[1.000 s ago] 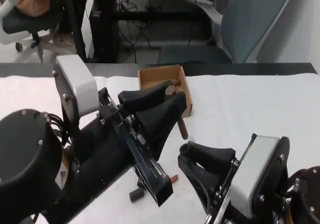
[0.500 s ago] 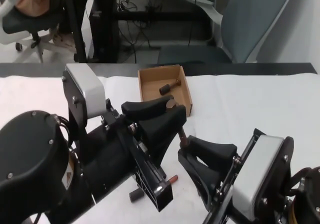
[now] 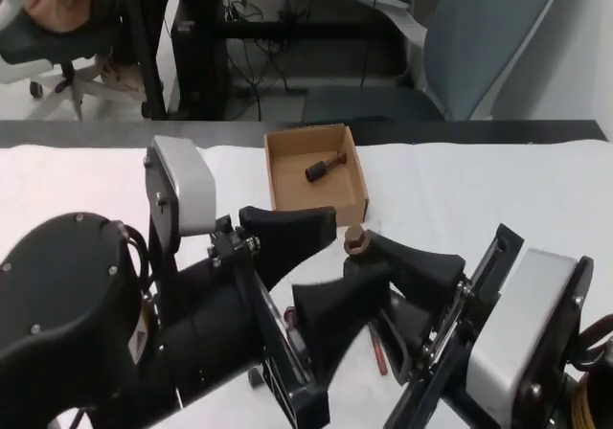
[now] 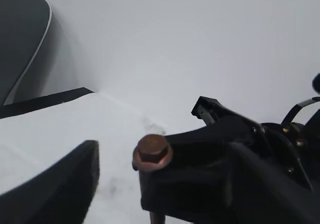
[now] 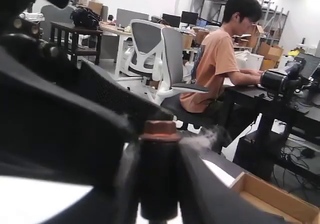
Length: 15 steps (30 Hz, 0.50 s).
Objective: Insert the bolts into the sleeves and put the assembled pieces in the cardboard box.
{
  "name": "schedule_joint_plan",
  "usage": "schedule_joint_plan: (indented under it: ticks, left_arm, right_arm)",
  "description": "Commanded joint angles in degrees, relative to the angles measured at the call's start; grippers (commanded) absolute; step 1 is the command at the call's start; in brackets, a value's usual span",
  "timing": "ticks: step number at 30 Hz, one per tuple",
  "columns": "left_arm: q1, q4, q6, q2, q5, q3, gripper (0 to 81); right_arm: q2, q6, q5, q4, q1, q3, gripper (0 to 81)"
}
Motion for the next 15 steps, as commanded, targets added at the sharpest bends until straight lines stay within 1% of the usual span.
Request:
schedule_joint_plan:
  ticks: [1,2,3,5,7,8,9,10,11,13,15]
  left_arm:
    - [-0.19,0.11,-0.04,-0.85,0.43,0.02,70.0]
    - [-0.19,-1.27,-0.04,-1.55,0.43,0.02,70.0]
    - [-0.19,-3.07,0.23,-2.60,0.44,0.02,70.0]
    - [-0.19,-5.99,2.53,-5.27,-1.41,0.02,70.0]
    - [-0.19,-5.61,6.46,-9.18,-5.43,0.02,70.0]
    - [-0.19,-4.22,8.71,-11.00,-8.17,0.02,62.7]
    - [-0.19,-1.32,12.49,-13.38,-10.60,0.02,39.1]
    - [-0.19,2.45,17.09,-15.75,-14.41,0.02,12.2]
    - [-0.19,6.66,21.86,-18.38,-16.83,0.02,0.3]
    - [-0.19,14.37,27.84,-23.71,-25.10,0.02,1.8]
    - [-0.19,22.51,30.18,-28.46,-32.97,0.02,1.8]
  right_arm:
    - [-0.49,0.09,6.60,-1.45,-0.33,-0.72,0.6]
    - [-0.49,0.08,9.28,-0.34,-0.55,-0.72,0.6]
    - [-0.49,0.18,10.51,0.63,-0.98,-0.95,0.6]
    - [-0.49,1.99,10.49,3.88,-2.63,-1.84,0.6]
    - [0.07,4.97,10.11,8.83,-4.75,-4.01,0.6]
    - [0.46,6.00,9.53,10.89,-6.14,-5.10,0.6]
    - [1.27,7.24,8.97,13.48,-7.64,-6.69,0.6]
    - [2.42,8.04,8.17,16.05,-9.18,-8.43,0.6]
    - [3.80,8.05,7.19,18.32,-10.79,-10.26,0.6]
    - [7.28,8.05,4.87,21.79,-13.65,-14.24,0.6]
    - [11.10,8.05,2.04,24.83,-16.55,-18.12,0.6]
